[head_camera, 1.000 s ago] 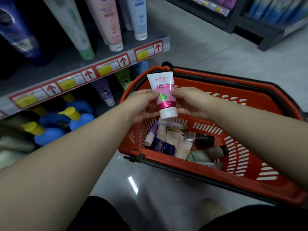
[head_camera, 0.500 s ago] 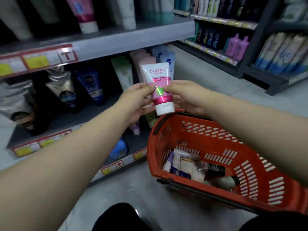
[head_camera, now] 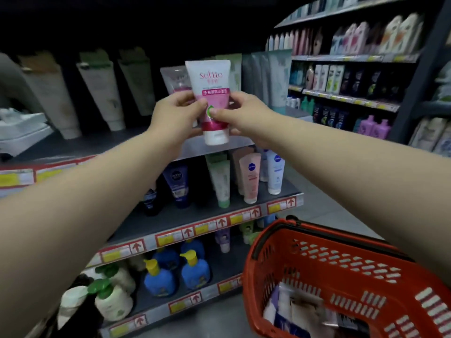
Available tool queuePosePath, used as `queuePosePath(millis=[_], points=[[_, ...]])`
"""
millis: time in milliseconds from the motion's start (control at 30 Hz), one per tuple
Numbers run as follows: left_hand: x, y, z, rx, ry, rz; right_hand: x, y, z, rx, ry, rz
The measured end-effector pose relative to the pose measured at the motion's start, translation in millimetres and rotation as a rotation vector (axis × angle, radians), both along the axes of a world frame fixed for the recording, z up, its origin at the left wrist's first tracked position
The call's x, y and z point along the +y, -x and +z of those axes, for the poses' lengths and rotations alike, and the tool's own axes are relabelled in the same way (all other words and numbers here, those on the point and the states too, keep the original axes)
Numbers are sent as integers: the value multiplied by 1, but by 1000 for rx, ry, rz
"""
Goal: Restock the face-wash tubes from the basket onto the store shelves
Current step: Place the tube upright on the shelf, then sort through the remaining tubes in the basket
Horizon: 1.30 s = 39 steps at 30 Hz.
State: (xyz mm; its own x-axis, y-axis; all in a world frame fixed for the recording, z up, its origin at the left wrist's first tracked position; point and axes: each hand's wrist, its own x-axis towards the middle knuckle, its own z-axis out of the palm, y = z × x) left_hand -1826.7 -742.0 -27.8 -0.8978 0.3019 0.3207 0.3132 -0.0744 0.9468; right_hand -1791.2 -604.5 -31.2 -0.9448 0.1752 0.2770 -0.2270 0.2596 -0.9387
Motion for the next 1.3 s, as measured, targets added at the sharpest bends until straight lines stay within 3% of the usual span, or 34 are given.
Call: queuePosePath(millis=[167, 300, 600, 967, 1033, 1133, 1300], points=[[-13, 33, 12, 78, 52, 130, -16, 44, 6, 137, -97, -192], [-21, 47, 13, 57, 59, 116, -21, 71, 7, 158, -133, -265], [-28, 65, -16, 63, 170, 122, -21, 99, -12, 59, -303, -190], [-32, 73, -33, 79, 180, 134, -20, 93, -16, 46, -291, -134], [-30, 69, -32, 118, 243, 160, -21, 91, -17, 67, -311, -166], [-29, 62, -31, 265, 487, 257, -26, 81, -21, 144, -344, -221], [-29, 40, -22, 408, 665, 280, -25, 54, -29, 177, -598, -291]])
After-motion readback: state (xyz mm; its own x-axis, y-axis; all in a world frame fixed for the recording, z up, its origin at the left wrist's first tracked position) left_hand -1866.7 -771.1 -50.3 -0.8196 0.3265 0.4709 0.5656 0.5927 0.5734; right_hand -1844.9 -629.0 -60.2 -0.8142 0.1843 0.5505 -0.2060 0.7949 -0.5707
